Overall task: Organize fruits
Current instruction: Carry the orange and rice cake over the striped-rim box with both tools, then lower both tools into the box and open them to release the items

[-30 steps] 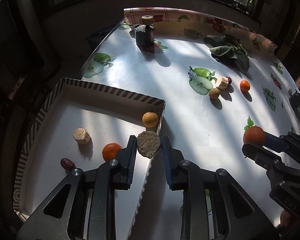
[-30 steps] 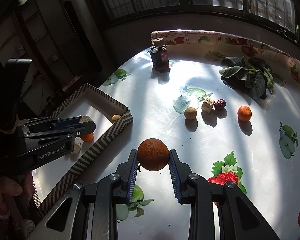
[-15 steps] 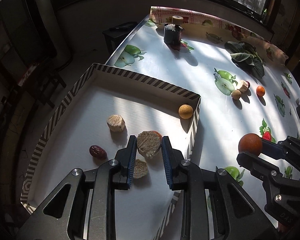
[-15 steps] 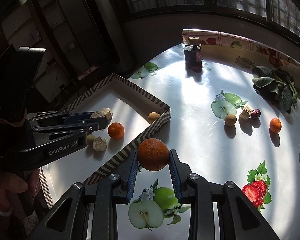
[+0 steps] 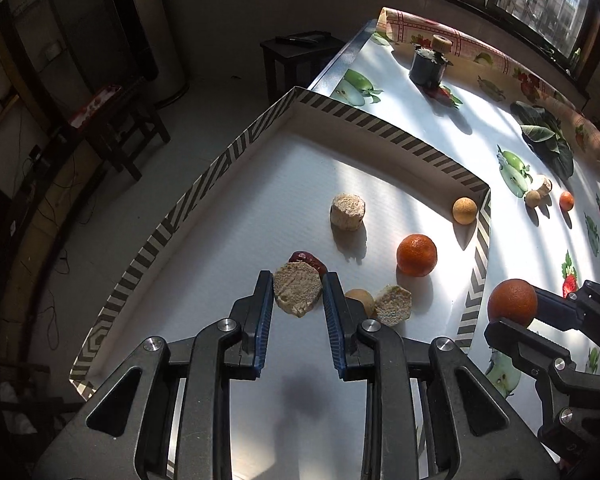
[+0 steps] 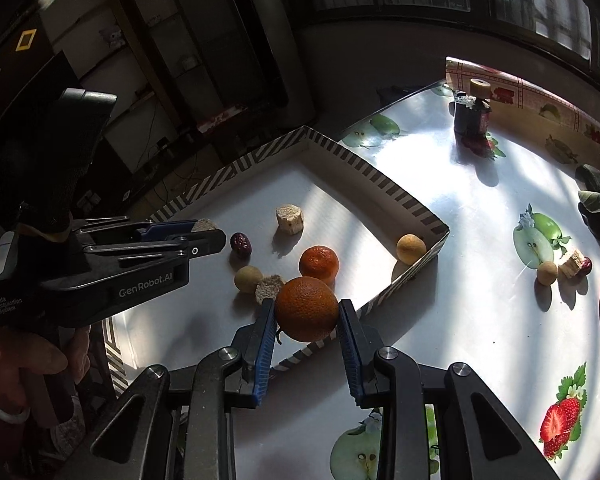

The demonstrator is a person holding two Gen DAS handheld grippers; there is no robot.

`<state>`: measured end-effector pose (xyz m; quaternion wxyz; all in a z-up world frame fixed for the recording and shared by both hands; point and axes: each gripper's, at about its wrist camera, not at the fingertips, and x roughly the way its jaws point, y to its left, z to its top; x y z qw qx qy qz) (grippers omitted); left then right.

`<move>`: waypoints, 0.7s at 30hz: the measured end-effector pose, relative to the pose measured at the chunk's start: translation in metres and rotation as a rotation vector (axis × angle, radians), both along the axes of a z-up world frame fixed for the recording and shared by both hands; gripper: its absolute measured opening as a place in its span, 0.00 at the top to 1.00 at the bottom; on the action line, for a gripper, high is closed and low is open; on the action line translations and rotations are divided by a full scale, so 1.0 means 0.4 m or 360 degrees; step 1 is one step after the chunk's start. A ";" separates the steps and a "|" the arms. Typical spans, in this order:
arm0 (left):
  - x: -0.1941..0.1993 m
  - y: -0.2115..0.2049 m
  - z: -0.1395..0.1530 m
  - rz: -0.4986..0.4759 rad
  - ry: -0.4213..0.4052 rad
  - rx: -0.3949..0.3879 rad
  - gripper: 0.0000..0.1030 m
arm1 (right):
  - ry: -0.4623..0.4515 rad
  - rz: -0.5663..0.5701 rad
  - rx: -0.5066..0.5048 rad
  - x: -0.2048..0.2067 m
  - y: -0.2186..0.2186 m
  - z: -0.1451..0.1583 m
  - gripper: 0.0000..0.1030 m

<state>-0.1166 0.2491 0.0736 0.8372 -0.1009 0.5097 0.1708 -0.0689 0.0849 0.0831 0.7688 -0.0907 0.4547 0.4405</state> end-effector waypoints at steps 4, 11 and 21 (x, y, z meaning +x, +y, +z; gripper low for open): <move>-0.022 0.033 -0.015 0.0047 0.0022 -0.0015 0.76 | 0.0014 0.0083 -0.0004 -0.020 0.041 -0.008 0.71; -0.034 0.054 -0.040 0.0067 0.0062 -0.0032 0.77 | 0.0055 0.0187 -0.0044 -0.040 0.098 -0.039 0.71; -0.013 0.047 -0.063 0.0048 0.0087 -0.0041 0.77 | 0.0104 0.0218 -0.0075 -0.047 0.126 -0.064 0.71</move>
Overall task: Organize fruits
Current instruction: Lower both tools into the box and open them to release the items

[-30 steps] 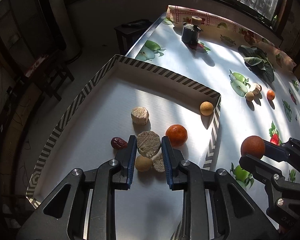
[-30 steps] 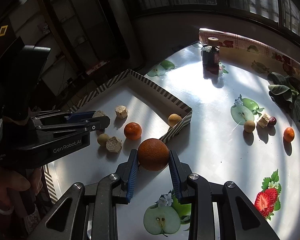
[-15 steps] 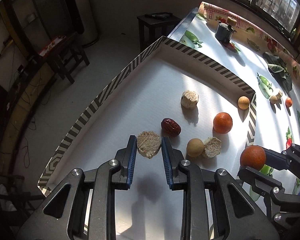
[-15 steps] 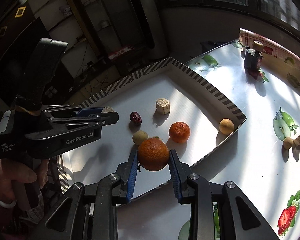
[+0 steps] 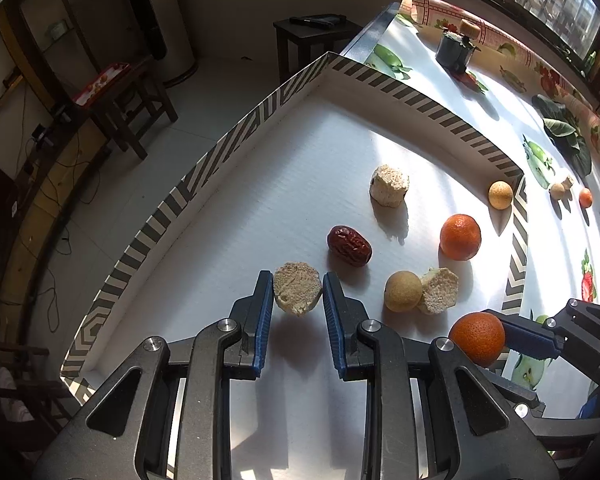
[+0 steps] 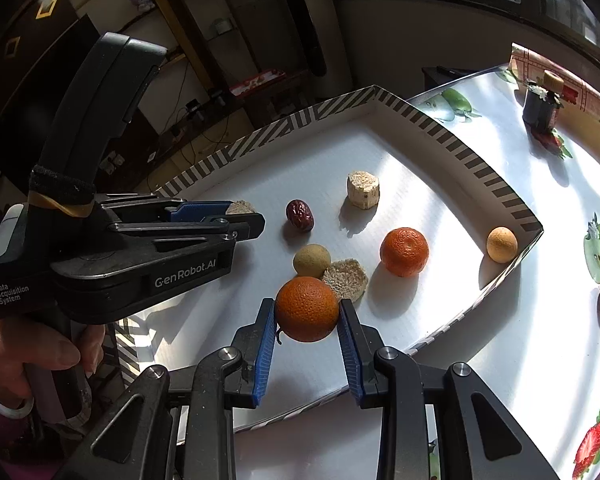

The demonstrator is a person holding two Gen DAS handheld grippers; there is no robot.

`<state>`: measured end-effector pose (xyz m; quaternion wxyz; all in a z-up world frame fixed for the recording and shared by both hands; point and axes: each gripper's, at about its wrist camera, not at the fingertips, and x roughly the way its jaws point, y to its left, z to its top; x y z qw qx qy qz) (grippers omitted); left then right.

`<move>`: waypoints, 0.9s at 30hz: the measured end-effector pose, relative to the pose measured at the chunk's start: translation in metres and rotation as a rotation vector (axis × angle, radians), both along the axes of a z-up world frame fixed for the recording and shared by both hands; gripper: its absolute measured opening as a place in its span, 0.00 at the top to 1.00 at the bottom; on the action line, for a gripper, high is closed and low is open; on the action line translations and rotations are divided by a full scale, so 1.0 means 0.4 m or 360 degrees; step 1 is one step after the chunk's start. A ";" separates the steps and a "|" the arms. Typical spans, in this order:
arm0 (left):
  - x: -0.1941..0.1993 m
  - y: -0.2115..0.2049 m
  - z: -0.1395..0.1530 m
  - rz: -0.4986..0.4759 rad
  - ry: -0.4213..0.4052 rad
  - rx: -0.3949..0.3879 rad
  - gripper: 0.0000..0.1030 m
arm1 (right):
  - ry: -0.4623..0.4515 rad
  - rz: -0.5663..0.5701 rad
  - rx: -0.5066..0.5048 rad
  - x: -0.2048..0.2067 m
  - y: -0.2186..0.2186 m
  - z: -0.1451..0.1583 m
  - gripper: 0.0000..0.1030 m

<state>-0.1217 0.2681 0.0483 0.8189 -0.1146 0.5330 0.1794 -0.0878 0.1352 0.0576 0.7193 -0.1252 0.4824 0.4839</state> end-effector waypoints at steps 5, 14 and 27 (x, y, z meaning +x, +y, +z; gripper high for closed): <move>0.012 -0.004 -0.008 -0.0012 0.0013 0.0002 0.77 | 0.0027 0.0012 -0.0020 0.007 0.016 -0.022 0.71; 0.020 -0.010 -0.025 -0.0009 0.0053 0.0003 0.76 | 0.0055 0.0031 -0.0087 0.016 0.041 -0.068 0.71; 0.041 -0.032 -0.016 0.0005 0.0055 0.0007 0.42 | 0.0073 -0.0031 -0.0048 0.047 -0.023 -0.053 0.54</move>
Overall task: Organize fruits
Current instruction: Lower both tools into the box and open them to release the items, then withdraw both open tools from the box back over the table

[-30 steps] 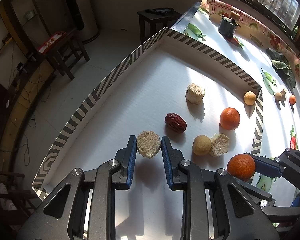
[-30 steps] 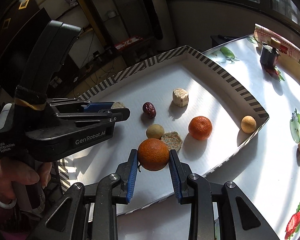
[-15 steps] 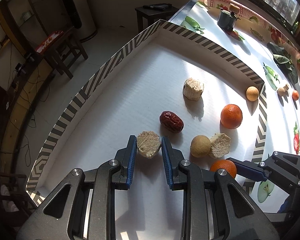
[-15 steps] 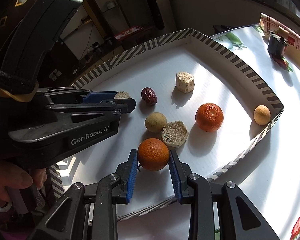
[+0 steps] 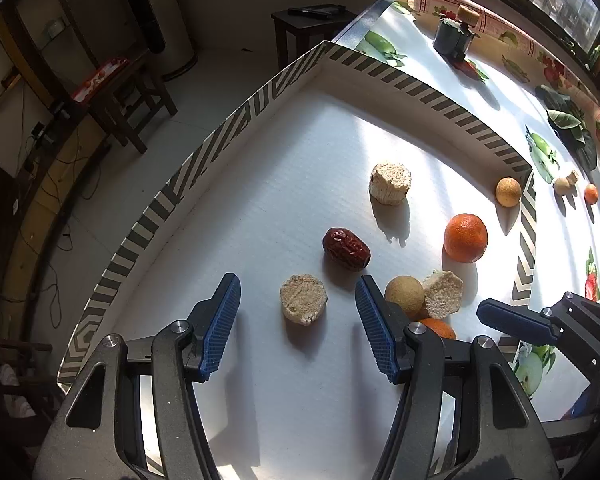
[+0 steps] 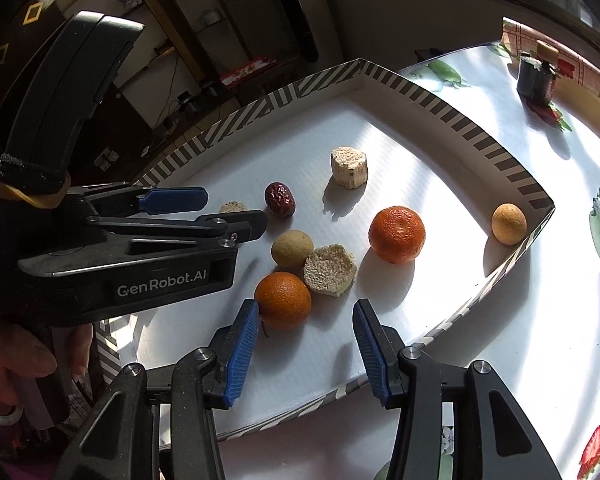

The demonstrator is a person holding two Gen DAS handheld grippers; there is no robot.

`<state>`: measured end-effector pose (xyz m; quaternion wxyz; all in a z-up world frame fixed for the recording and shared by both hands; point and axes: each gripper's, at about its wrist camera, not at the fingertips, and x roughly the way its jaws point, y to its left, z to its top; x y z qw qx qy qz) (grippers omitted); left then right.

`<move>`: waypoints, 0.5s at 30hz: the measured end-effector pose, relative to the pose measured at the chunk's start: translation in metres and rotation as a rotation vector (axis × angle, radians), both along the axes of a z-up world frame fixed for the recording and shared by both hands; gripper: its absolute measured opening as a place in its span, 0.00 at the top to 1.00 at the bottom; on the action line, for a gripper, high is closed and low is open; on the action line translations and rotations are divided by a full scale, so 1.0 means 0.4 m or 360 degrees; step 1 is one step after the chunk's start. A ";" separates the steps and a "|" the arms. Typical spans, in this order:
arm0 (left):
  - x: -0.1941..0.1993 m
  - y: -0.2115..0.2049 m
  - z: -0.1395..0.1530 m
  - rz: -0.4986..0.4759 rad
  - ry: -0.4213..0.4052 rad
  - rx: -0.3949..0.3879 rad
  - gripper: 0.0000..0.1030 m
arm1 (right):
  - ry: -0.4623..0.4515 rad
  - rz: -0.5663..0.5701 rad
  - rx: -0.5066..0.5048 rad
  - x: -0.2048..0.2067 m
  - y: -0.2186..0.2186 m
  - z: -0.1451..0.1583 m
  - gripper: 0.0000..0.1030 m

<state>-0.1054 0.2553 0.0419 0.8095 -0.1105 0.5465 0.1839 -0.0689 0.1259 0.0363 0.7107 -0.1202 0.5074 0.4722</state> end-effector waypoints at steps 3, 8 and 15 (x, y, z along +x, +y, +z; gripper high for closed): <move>0.010 -0.013 0.018 -0.0007 -0.0028 -0.0004 0.42 | -0.0026 -0.0042 0.0054 -0.009 -0.014 0.030 0.54; 0.044 -0.063 0.064 -0.0062 -0.0095 0.0007 0.40 | -0.0086 -0.0166 0.0113 0.013 -0.091 0.072 0.54; 0.121 -0.168 0.095 -0.0198 -0.0136 -0.0024 0.36 | -0.0134 -0.0432 0.0098 0.089 -0.230 0.093 0.54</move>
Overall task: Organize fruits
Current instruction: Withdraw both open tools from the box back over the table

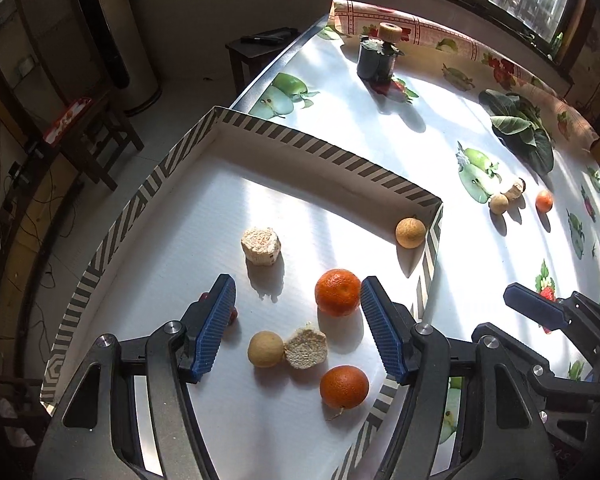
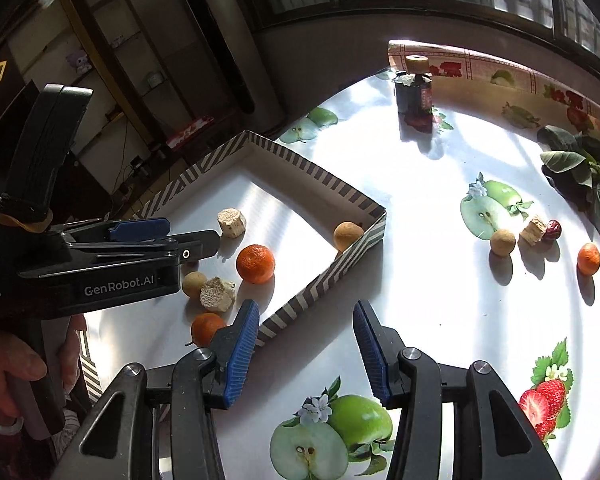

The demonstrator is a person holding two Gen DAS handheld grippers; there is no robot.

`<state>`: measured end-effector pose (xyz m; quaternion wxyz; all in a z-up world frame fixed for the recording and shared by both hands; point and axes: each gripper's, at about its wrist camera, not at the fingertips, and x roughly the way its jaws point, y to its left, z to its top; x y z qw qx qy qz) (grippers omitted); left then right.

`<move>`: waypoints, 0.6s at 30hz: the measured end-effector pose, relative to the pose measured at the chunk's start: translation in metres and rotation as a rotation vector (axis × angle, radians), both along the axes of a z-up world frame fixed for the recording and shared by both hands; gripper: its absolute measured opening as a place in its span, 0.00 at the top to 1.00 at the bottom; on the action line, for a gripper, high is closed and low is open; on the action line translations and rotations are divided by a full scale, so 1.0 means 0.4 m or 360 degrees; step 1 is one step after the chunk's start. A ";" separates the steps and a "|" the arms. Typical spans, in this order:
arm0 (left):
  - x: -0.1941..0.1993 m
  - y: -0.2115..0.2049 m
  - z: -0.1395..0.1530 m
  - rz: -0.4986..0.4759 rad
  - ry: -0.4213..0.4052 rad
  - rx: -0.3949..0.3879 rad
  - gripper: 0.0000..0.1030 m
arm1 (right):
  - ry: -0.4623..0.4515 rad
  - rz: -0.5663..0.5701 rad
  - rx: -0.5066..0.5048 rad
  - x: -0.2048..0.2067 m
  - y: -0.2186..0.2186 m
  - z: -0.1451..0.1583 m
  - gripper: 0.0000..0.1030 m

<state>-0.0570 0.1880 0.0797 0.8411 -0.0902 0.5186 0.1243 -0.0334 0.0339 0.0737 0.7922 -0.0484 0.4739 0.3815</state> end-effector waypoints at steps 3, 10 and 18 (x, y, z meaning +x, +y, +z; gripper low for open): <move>0.031 -0.054 0.007 -0.0068 -0.0011 -0.0002 0.36 | 0.0005 -0.0103 -0.0033 0.032 -0.059 -0.005 0.54; 0.105 -0.190 0.015 -0.0208 -0.0022 -0.0009 0.36 | 0.0001 -0.0303 -0.0057 0.083 -0.216 -0.010 0.54; 0.178 -0.312 0.006 -0.0316 -0.0030 -0.0005 0.36 | -0.0011 -0.0426 -0.0091 0.143 -0.327 -0.007 0.54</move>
